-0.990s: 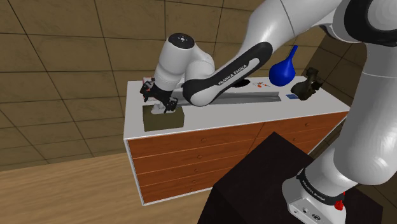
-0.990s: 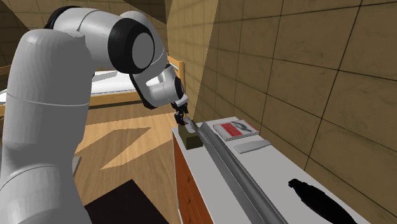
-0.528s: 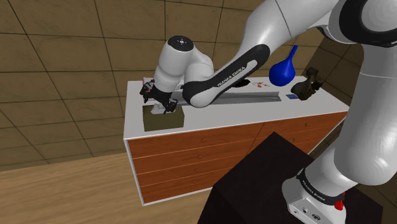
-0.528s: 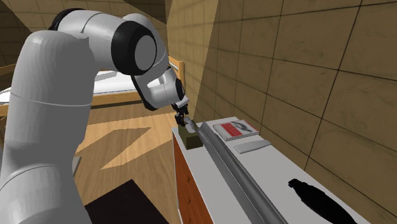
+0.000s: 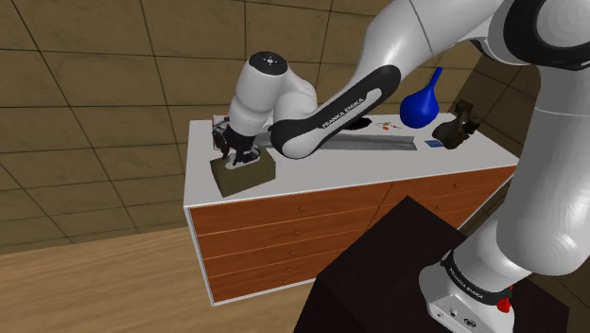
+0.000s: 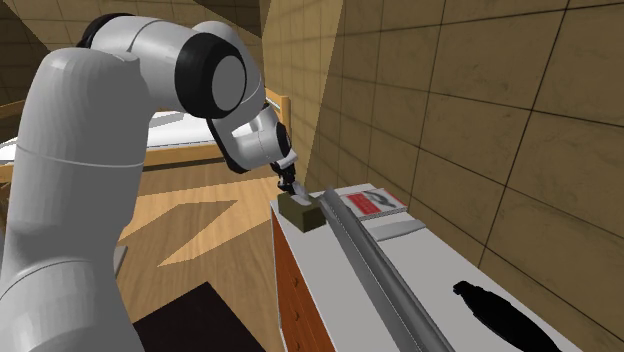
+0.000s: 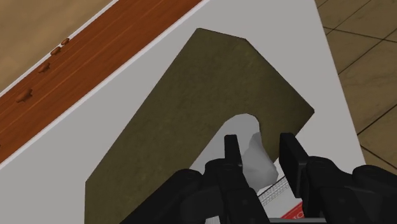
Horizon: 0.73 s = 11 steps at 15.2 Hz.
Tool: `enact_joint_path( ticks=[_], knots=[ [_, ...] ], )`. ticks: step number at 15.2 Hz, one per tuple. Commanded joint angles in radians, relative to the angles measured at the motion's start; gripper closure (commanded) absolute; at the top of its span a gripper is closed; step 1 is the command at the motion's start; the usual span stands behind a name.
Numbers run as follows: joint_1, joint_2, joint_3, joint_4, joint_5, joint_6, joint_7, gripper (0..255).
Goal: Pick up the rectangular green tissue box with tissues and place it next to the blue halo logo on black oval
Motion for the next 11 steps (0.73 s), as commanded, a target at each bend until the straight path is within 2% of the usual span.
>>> enact_joint_path(
  ticks=[1, 3, 11],
  knots=[
    [0.002, 0.003, 0.001, -0.001, 0.000, -0.001, -0.001, 255],
    [0.000, 0.000, 0.002, -0.006, 0.000, 0.002, -0.001, 255],
    [-0.048, -0.072, 0.066, 0.001, 0.104, -0.066, -0.086, 255]
  ],
)
